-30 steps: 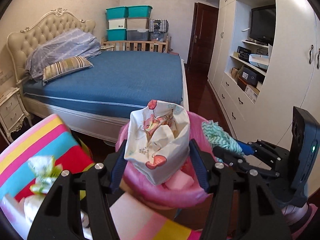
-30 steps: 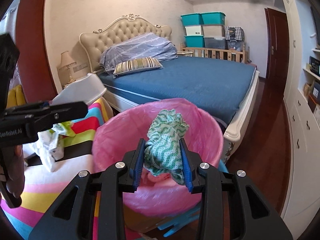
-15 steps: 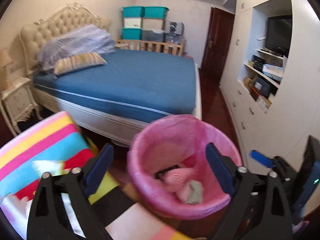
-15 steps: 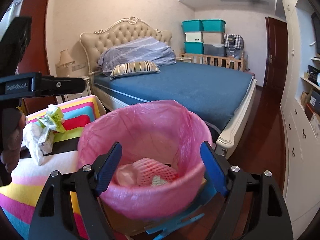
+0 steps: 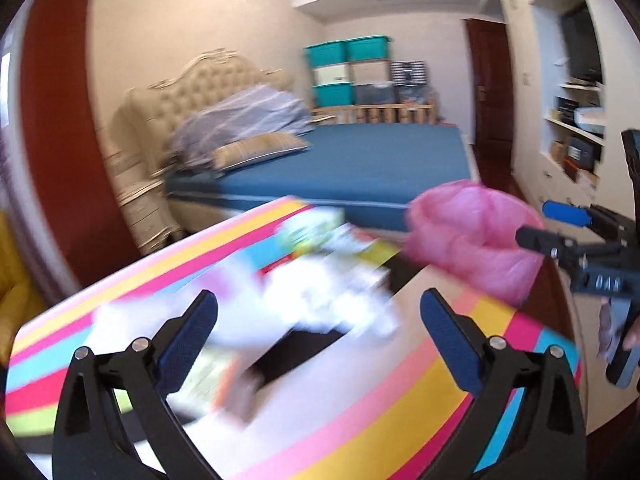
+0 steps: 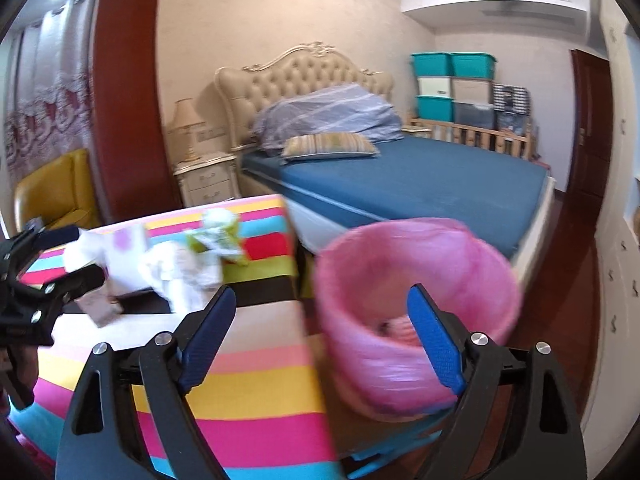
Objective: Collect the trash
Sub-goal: 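Move both open tools back over the table toward the cream medicine box and foam sheet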
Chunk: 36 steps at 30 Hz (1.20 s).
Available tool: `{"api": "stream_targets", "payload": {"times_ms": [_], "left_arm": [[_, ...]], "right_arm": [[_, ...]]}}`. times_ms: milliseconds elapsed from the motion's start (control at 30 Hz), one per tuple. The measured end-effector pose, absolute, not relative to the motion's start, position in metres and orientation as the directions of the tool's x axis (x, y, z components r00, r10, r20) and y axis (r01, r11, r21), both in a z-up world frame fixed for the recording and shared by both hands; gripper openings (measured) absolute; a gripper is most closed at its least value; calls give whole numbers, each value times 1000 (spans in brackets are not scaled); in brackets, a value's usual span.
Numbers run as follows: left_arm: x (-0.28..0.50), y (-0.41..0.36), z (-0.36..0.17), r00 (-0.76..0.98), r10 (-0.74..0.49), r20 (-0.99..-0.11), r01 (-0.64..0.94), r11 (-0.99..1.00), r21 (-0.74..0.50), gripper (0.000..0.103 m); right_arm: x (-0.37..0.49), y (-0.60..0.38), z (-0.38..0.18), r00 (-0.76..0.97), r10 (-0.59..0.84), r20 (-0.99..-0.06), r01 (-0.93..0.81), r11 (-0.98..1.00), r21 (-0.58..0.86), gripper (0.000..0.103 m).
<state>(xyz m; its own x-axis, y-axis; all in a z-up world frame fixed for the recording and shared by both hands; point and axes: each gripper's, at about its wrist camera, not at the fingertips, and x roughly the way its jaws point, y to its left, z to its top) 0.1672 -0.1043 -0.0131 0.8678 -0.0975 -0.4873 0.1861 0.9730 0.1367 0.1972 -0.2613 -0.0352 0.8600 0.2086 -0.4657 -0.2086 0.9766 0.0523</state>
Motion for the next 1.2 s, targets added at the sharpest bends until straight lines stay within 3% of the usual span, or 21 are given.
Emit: {"api": "stream_targets", "payload": {"times_ms": [333, 833, 1200], "left_arm": [[108, 44, -15, 854, 179, -489, -141, 983, 114, 98], [72, 123, -17, 834, 287, -471, -300, 953, 49, 98], [72, 147, -30, 820, 262, -510, -303, 953, 2, 98]], "right_arm": [[199, -128, -33, 774, 384, -504, -402, 912, 78, 85], [212, -40, -51, 685, 419, -596, -521, 853, 1, 85], [225, 11, -66, 637, 418, -648, -573, 819, -35, 85]]}}
